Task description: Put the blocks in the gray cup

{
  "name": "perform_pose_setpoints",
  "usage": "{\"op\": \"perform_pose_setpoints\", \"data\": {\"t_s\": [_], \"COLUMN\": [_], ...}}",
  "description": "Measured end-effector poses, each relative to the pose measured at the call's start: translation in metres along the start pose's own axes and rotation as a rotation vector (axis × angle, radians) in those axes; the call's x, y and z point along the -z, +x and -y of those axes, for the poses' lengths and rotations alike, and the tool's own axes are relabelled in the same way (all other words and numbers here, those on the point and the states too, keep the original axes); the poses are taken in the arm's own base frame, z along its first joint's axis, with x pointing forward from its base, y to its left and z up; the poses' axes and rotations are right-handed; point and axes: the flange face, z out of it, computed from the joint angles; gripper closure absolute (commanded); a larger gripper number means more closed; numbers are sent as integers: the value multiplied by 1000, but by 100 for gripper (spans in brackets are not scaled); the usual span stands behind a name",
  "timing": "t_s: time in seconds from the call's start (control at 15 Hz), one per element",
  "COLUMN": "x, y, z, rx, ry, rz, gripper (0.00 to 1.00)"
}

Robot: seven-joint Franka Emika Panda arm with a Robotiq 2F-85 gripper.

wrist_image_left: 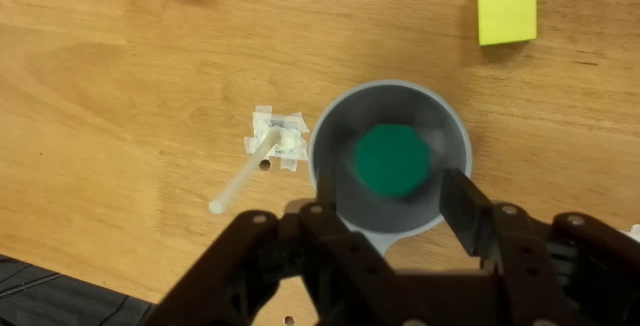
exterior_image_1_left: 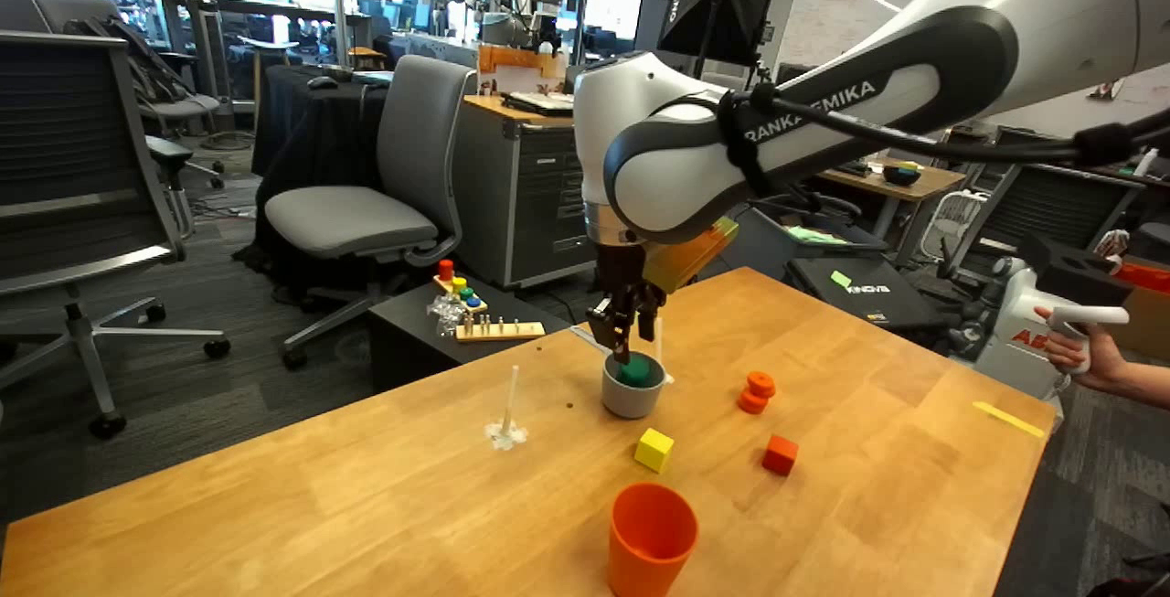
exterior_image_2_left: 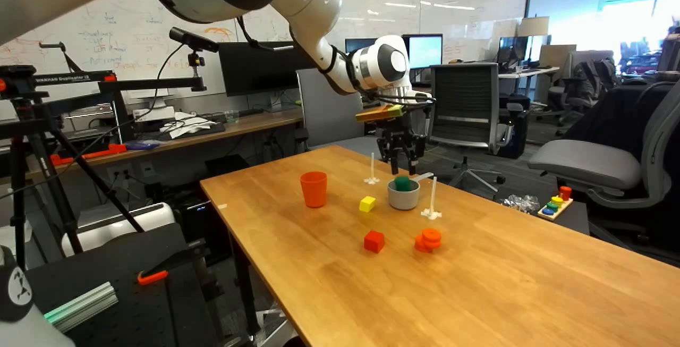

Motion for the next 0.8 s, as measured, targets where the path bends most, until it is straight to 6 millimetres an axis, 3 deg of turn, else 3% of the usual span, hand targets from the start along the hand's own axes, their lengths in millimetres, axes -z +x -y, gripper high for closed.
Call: {"op": "perform_pose_setpoints", "data": {"t_s": [0.13,0.8], "x": [-2,28], "y": [4,9], "z": [5,40], "rx": [3,37], "ry": [-3,-7], "rz": [0,-43], "gripper": [0,0]}}
